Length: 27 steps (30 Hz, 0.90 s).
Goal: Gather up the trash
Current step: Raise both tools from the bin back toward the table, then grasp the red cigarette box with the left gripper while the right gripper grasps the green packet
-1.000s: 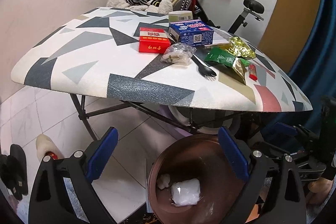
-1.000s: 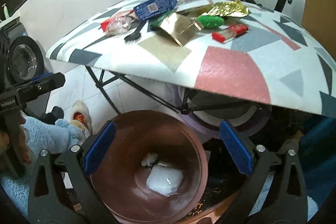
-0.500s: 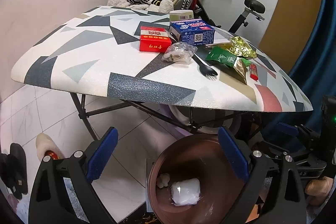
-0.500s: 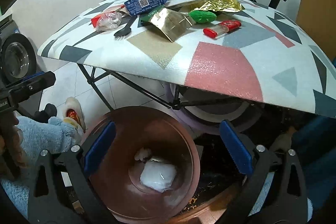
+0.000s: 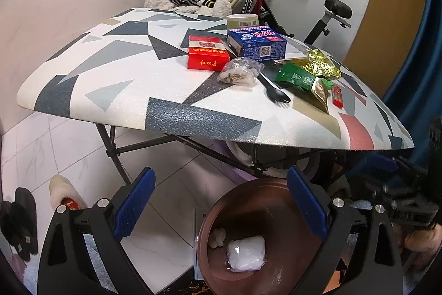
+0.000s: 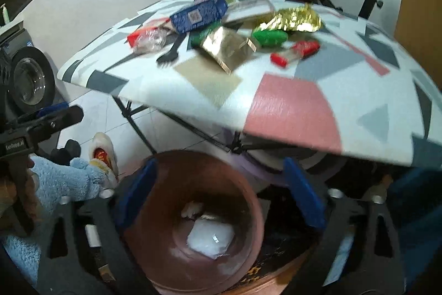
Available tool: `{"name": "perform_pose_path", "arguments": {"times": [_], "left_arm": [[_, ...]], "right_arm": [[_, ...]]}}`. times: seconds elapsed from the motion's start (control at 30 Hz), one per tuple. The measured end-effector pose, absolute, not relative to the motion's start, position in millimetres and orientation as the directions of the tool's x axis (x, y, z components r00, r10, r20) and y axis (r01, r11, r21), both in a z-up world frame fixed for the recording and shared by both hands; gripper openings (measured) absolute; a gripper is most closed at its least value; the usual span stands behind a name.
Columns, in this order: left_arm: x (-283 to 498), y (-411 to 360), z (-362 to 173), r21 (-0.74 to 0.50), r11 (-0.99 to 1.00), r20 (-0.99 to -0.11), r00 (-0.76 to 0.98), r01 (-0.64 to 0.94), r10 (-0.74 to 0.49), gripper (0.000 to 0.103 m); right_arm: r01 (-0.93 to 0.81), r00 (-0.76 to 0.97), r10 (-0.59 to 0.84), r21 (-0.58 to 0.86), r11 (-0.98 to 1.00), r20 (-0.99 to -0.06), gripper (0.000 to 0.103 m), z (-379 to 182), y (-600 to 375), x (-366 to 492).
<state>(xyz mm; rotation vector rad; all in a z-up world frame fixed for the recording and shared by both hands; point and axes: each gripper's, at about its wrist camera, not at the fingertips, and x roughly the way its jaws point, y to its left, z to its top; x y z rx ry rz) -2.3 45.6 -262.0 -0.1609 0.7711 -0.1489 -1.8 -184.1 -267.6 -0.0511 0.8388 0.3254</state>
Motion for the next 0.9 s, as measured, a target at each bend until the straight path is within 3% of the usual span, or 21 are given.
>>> {"name": "perform_pose_path", "arguments": {"times": [0.2,0.4,0.73,0.77,0.8,0.9], "left_arm": [[5,54,-252,-0.239,0.97,-0.669,0.716,0.046,-0.199,0.094],[13,68,-239,-0.321,0.947,-0.655,0.719,0.016,-0.234,0.094],[25,87,-237,-0.371,0.928,-0.663,0.709,-0.031,-0.241,0.094],[27,87,-238,-0.374,0.927,-0.667,0.705,-0.035,-0.242,0.094],[29,88,-239,-0.374,0.926,-0.673,0.699,-0.039,-0.242,0.094],[38,89,-240,-0.383,0.923,-0.686,0.683,-0.046,-0.25,0.093]], "right_arm": [[-0.311,0.659,0.271,0.073,0.947,-0.702,0.073,-235,-192,38],[-0.374,0.647,0.286,0.033,0.927,-0.707,0.071,-212,-175,91],[-0.495,0.564,0.259,-0.07,0.866,-0.784,0.067,-234,-128,132],[-0.501,0.562,0.252,-0.082,0.862,-0.788,0.063,-236,-125,132],[-0.507,0.563,0.241,-0.099,0.856,-0.791,0.051,-238,-123,133],[-0.521,0.561,0.278,-0.073,0.85,-0.78,0.041,-234,-126,131]]}}
